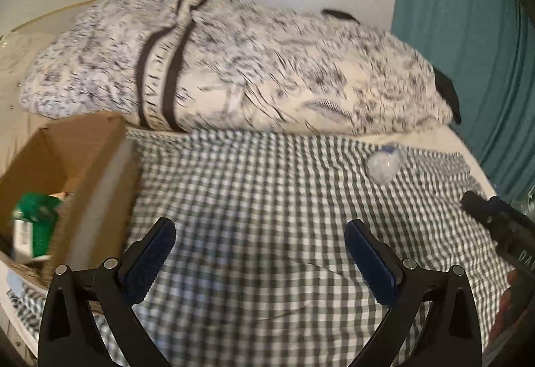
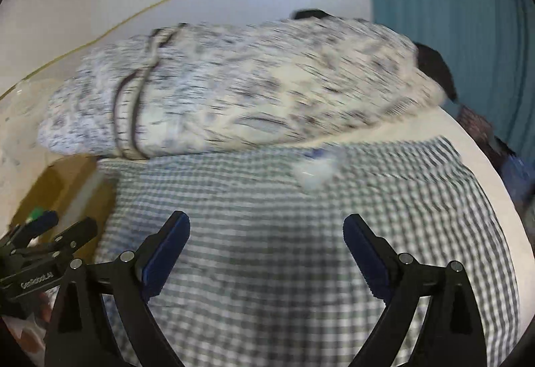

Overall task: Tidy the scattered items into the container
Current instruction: 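Move the right tool back toward the clear cotton-swab container, then grasp the clear cotton-swab container with the right tool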

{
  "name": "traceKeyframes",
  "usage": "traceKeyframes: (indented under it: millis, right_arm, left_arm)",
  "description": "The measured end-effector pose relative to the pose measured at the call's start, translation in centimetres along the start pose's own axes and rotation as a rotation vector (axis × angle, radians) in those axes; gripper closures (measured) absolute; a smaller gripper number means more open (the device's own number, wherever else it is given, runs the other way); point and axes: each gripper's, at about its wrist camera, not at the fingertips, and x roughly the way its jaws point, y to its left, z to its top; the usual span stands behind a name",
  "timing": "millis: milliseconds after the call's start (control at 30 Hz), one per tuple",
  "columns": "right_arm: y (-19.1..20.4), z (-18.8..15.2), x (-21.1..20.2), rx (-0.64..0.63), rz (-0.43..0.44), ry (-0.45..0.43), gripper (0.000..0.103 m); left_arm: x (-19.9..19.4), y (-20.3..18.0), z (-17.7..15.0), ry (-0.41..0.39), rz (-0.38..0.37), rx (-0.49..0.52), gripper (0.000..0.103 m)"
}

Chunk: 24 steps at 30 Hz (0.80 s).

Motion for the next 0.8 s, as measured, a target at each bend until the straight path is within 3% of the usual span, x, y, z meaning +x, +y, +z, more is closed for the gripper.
traceKeyframes:
  millis: [133,267,567,800]
  right_arm:
    - [-4.3,-0.4,2.8,0.065,-0.034,0.036,0.009]
    - [-6.3,-0.5,6.3,0.099,-0.033,0.070,0.009]
    - [-6.1,1.3,15.3,0.155,-0.028,0.104,0.009]
    - [-6.0,3.9,21.7,0.266,-0.088,0.113,0.009]
  left_arm:
    - [3.7,-1.8,-0.3,0.053,0.028,0.030,0.000]
    - [8.0,-2.3,-0.1,0.109,0.061,0.052,0.000]
    - [15.1,-1.5,1.1,0.161,0.114,0.035,0.000]
    - [17.2,0.4,2.4,0.151,0.144,0.025,0.000]
